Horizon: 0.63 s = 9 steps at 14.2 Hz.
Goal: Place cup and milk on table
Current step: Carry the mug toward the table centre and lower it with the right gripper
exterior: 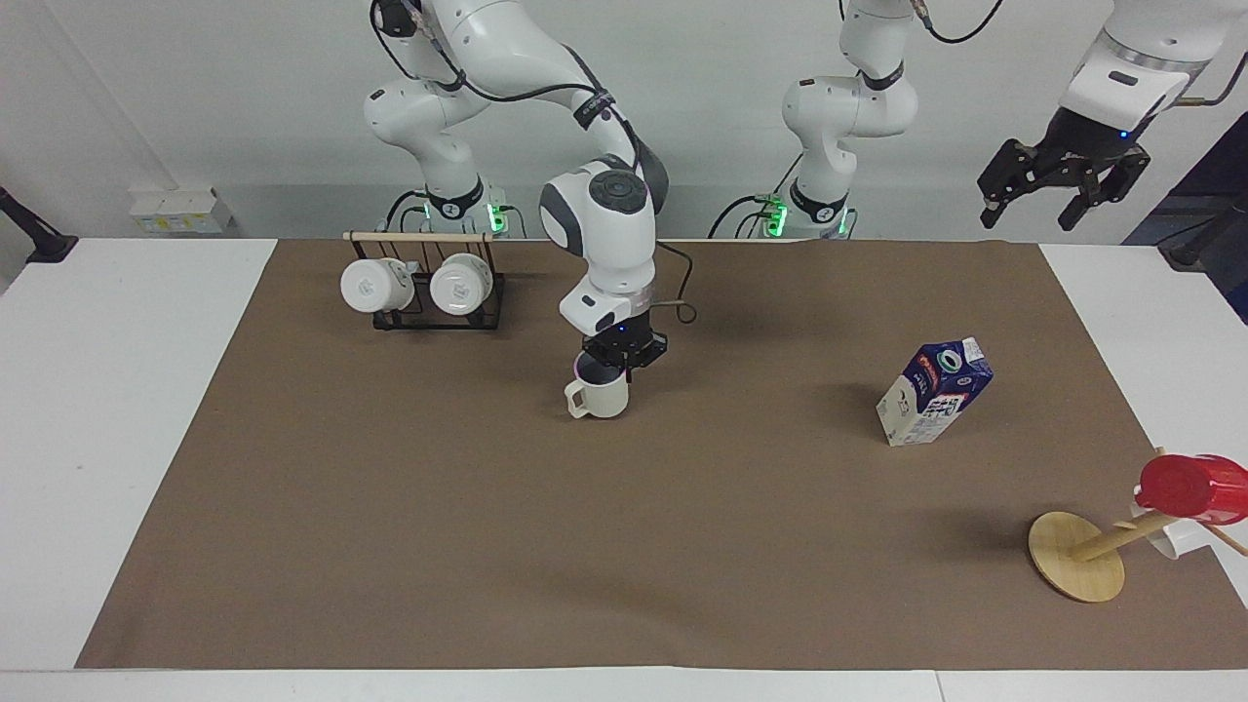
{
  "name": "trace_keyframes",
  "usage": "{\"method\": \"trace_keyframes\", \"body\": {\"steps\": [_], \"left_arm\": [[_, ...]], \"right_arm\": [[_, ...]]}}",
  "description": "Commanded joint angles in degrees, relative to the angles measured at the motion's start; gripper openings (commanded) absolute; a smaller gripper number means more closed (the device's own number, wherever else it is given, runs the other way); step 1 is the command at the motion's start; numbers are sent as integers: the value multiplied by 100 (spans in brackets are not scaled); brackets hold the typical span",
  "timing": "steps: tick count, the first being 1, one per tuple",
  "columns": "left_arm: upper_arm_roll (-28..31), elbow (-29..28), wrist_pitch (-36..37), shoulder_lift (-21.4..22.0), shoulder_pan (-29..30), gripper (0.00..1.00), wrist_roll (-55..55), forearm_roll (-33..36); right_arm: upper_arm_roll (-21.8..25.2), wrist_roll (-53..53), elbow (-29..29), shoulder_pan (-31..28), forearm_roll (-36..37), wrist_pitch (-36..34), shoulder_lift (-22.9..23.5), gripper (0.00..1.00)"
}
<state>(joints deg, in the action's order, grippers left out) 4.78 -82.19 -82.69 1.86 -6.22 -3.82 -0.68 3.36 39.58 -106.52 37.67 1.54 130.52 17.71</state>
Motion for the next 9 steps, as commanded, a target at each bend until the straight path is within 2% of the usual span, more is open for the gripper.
{"method": "trace_keyframes", "body": {"steps": [1,3,9], "left_arm": [[-38,-175,-45,139,50,100,-22,-20],[-38,-184,-80,139,50,100,-22,-29],[-38,-193,-194,139,41,100,-22,-46]], "right_arm": [[-2,610,-26,64,328,184,22,0],[-2,919,-44,152,505,202,57,0],[-2,964,-44,161,497,352,154,0]]}}
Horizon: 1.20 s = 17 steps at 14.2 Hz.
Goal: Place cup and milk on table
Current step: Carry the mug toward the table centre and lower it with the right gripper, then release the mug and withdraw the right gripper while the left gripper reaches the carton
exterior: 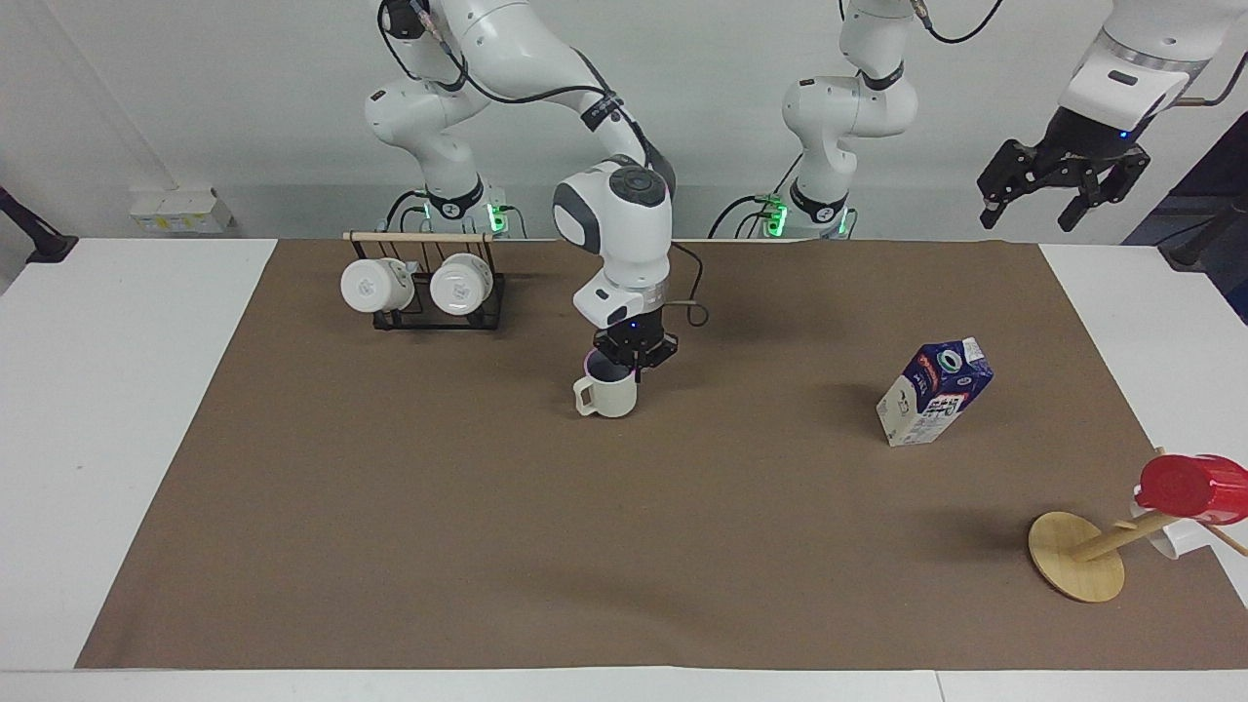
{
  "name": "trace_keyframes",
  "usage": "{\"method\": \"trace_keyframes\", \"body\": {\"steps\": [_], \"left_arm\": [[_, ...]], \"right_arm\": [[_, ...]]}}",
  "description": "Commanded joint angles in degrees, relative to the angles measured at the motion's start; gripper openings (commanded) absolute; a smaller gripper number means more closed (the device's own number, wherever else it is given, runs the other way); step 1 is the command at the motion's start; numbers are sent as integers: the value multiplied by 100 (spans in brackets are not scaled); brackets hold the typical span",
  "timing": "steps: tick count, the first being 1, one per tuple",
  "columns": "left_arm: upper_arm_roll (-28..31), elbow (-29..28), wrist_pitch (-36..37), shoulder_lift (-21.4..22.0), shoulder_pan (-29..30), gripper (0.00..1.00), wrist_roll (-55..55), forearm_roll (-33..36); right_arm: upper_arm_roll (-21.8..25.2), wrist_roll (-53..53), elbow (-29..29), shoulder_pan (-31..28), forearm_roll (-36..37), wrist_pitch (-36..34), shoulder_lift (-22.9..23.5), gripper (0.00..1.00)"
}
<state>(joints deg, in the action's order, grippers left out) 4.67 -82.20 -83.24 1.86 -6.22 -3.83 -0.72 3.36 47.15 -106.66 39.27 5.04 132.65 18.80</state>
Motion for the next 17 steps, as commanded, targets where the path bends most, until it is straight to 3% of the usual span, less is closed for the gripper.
{"method": "trace_keyframes", "body": {"steps": [1,2,3,4,5,10,17], "left_arm": [[-28,-199,-140,139,42,100,-21,-43],[-28,-217,-140,139,42,100,-21,-43],[-28,-226,-140,148,33,100,-21,-43],[-28,-226,-149,148,33,100,-21,-43],[-28,-226,-192,140,41,100,-30,-43],[-28,-401,-570,78,-2,100,-30,-43],[-28,-1516,-1807,43,-3,100,-30,-43]], "right_arm": [[-2,250,-13,2,146,139,45,0],[-2,259,-13,-7,146,139,53,0],[-2,251,-13,-15,138,139,53,21],[-2,250,-4,-24,138,130,53,76],[-2,250,30,-15,155,104,53,100],[33,-179,119,-348,50,-168,-402,100],[42,-1330,119,-1332,-618,-1222,-1440,100]]}}
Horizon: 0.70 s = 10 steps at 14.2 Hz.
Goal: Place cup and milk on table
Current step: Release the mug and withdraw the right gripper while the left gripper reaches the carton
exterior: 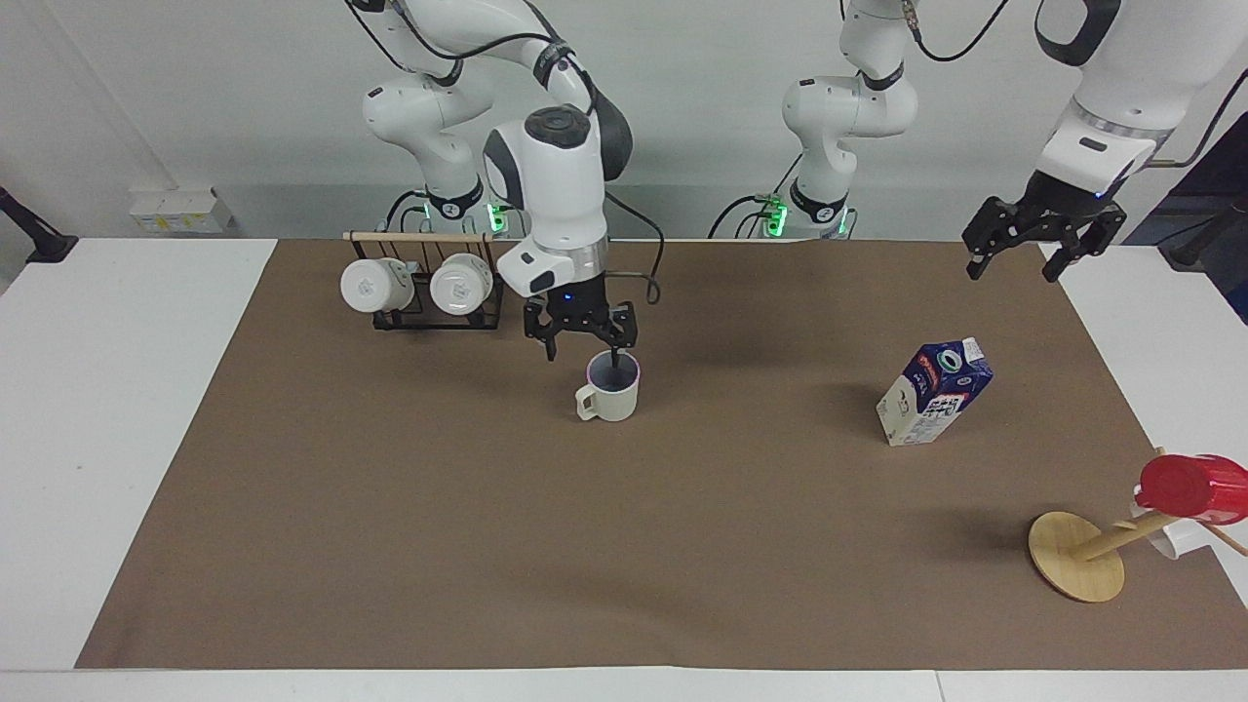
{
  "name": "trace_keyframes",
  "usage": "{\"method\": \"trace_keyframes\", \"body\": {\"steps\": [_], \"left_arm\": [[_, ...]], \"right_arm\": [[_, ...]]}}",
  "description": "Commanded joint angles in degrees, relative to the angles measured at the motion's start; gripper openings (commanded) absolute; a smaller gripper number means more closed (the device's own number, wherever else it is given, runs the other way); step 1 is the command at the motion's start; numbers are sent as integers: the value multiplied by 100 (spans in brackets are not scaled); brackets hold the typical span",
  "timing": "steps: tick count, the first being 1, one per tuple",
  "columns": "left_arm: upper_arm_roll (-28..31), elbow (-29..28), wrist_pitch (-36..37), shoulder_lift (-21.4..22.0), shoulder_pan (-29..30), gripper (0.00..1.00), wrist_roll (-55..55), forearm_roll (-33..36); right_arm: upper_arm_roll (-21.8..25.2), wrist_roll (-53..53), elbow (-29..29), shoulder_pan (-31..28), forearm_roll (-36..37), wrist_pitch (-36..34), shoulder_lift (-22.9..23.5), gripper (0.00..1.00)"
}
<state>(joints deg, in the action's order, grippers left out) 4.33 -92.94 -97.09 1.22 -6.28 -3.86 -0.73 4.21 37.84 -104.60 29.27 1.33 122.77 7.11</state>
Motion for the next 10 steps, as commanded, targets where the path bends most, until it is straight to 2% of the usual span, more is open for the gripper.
{"method": "trace_keyframes", "body": {"steps": [1,4,10], "left_arm": [[6,-697,-694,97,-5,100,-27,-42],[6,-1165,-1276,71,12,100,-27,-42],[15,-1287,-1698,-359,74,100,26,-33]], "right_arm": [[-43,-609,-87,-526,-256,-445,-384,100],[-34,-1224,-96,-1027,-265,-973,-701,100],[1,-2095,26,-1950,-265,-1781,-1158,100]]}}
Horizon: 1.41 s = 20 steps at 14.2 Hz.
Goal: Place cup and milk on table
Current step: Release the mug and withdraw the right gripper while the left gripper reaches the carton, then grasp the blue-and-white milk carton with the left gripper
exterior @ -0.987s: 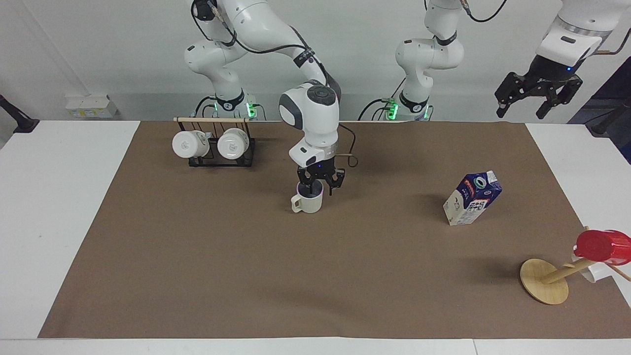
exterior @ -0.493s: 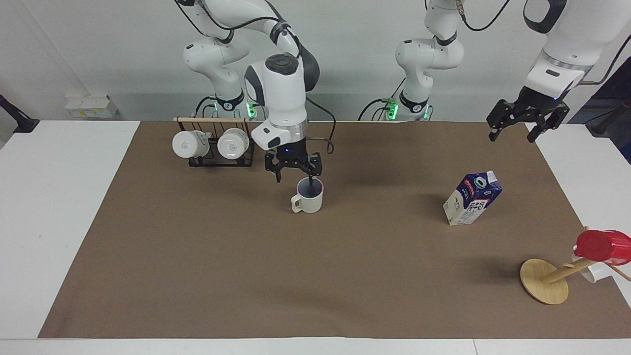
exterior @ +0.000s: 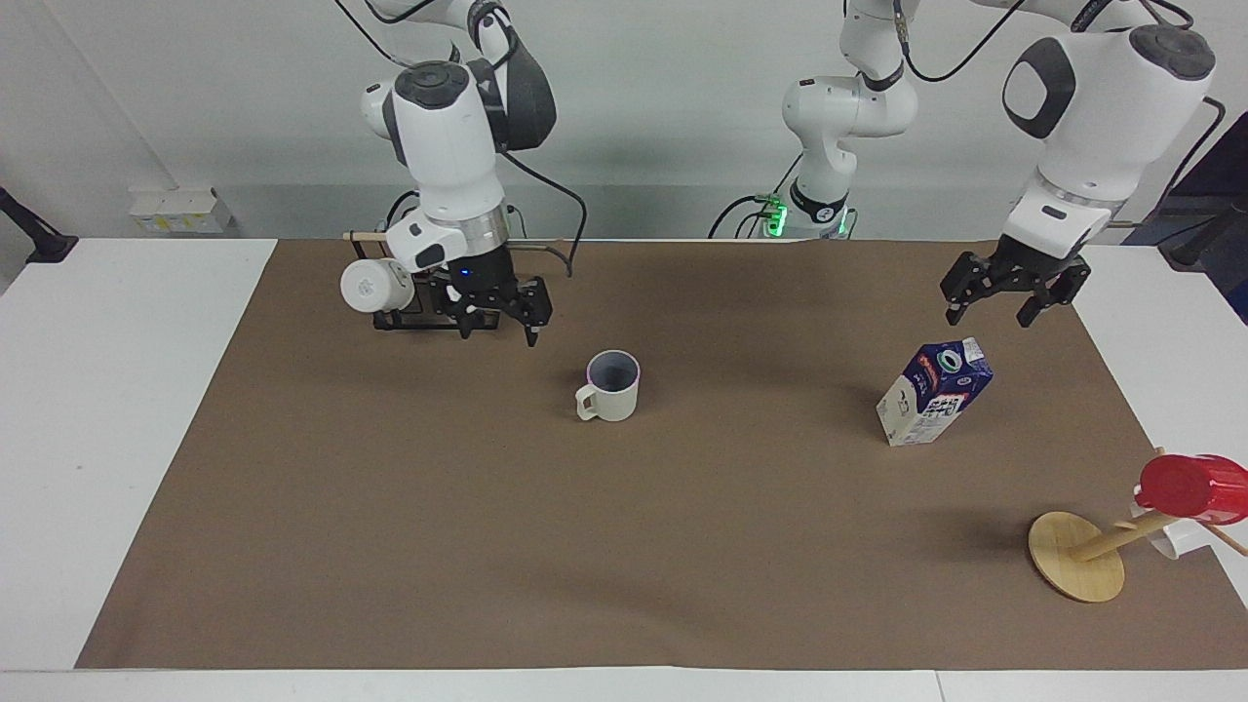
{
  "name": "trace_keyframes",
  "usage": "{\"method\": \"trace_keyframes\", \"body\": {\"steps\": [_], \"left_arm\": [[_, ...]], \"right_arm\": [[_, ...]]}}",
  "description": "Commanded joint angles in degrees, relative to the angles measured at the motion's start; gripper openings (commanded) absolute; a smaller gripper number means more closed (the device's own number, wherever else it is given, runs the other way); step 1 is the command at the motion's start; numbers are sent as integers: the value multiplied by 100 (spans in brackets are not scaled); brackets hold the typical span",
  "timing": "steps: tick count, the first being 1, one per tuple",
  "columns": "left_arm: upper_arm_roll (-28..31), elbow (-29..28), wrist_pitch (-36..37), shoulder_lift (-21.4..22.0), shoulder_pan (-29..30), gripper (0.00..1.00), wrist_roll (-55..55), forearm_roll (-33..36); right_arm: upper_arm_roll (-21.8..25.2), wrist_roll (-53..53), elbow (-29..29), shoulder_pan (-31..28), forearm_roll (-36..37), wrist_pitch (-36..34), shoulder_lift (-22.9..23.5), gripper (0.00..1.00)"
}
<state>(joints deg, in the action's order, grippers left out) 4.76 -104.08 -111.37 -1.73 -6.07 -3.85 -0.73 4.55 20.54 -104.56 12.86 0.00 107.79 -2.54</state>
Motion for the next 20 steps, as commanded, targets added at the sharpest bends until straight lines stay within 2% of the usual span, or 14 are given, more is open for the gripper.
{"method": "trace_keyframes", "body": {"steps": [1,6,10,11,13,15,16,17,20], "left_arm": [[-28,-244,-332,-64,54,100,24,-33],[-28,-376,-482,-240,115,100,33,-33],[-28,-797,-841,-258,62,100,33,-33],[-28,-850,-903,-258,45,100,33,-33],[-28,-842,-904,-258,45,98,33,-33],[-28,-833,-939,-266,45,60,25,-33],[-28,-833,-931,-267,45,50,24,-15],[-28,-825,-913,-267,36,44,16,2],[-36,-763,-869,-232,27,44,33,11]], "right_arm": [[-42,-541,145,-484,-141,-555,-203,100],[-24,-1490,848,-1267,-80,-1251,-177,100],[-24,-1624,1560,-1286,35,-2198,-124,100],[-33,-1615,1631,-1268,61,-2306,-124,100],[-42,-1624,1562,-1242,53,-2054,-185,100],[-59,-1632,1544,-1216,62,-2052,-194,100],[-51,-1624,1518,-1207,53,-2087,-212,100],[-51,-1624,1526,-1198,61,-2113,-212,100],[-51,-1615,1457,-1189,61,-2113,-220,100]]}}
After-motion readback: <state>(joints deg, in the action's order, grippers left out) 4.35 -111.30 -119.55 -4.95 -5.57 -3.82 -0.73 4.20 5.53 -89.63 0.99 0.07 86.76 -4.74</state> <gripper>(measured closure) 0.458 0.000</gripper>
